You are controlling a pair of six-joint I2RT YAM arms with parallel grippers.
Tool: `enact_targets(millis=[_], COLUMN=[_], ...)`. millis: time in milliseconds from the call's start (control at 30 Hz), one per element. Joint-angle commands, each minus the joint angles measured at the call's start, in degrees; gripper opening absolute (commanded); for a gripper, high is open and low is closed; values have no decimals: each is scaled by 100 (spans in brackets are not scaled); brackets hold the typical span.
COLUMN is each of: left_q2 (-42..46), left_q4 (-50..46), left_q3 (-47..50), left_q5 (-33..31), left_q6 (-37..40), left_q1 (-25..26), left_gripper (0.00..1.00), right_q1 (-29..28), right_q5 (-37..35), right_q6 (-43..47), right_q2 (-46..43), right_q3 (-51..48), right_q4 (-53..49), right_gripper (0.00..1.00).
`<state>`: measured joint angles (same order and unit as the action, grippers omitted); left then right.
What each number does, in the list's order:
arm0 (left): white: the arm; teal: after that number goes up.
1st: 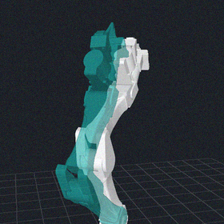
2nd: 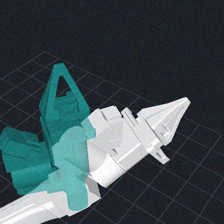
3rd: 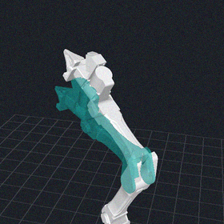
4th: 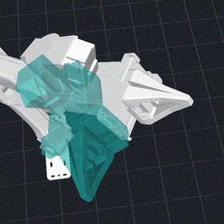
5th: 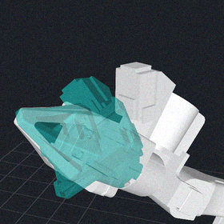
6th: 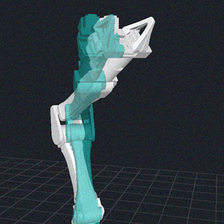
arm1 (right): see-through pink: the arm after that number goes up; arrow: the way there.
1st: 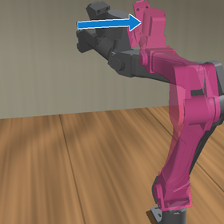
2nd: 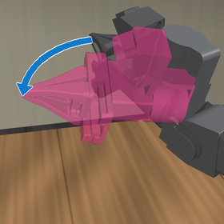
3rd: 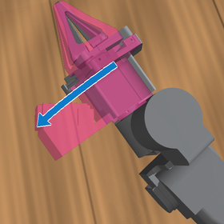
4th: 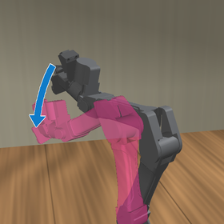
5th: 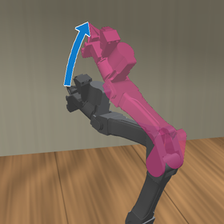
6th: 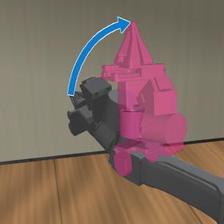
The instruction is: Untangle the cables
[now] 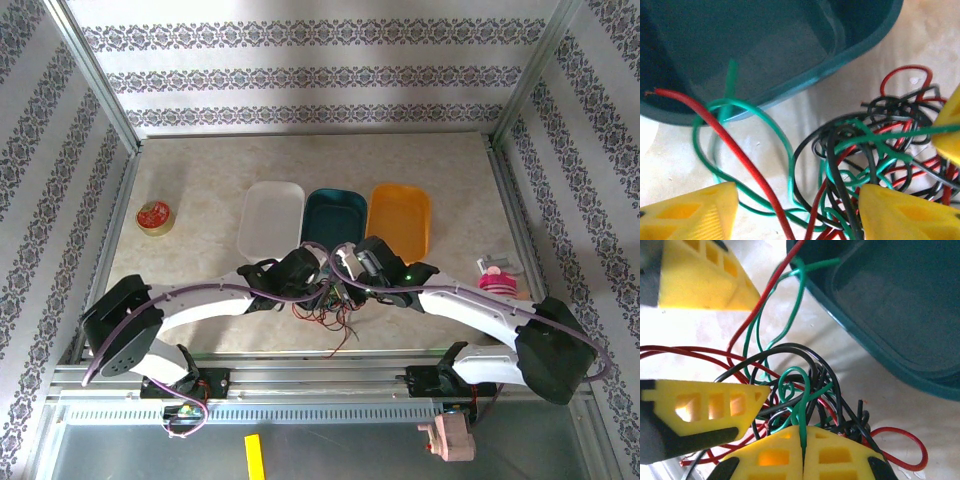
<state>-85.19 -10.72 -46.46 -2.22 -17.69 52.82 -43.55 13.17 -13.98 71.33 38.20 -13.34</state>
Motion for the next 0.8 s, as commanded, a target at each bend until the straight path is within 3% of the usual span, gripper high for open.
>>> enact_targets(millis=[0, 133, 367, 533, 767], left_q2=[-190, -380, -583, -742, -730], left_q4=[70, 17, -42, -182, -350], left_q3=[-174, -241, -208, -213, -163], left_q5=[90, 59, -229, -571, -1026], left_q6=[64, 64, 0, -167, -289], left_q1=[106, 106, 106, 106, 97], left_gripper=[48, 26, 0, 0, 0], right_q1=[158, 382, 1036, 1606, 2309], right_q5=[363, 616, 1039, 873, -41], right_q6=[-168, -334, -772, -1068, -1555], right_q2=[-189, -542, -1381, -2003, -2815], right_q3=[46, -94, -450, -692, -1122], right_q4=[301, 428, 723, 863, 1029], right_gripper=[0, 0, 0, 0, 0])
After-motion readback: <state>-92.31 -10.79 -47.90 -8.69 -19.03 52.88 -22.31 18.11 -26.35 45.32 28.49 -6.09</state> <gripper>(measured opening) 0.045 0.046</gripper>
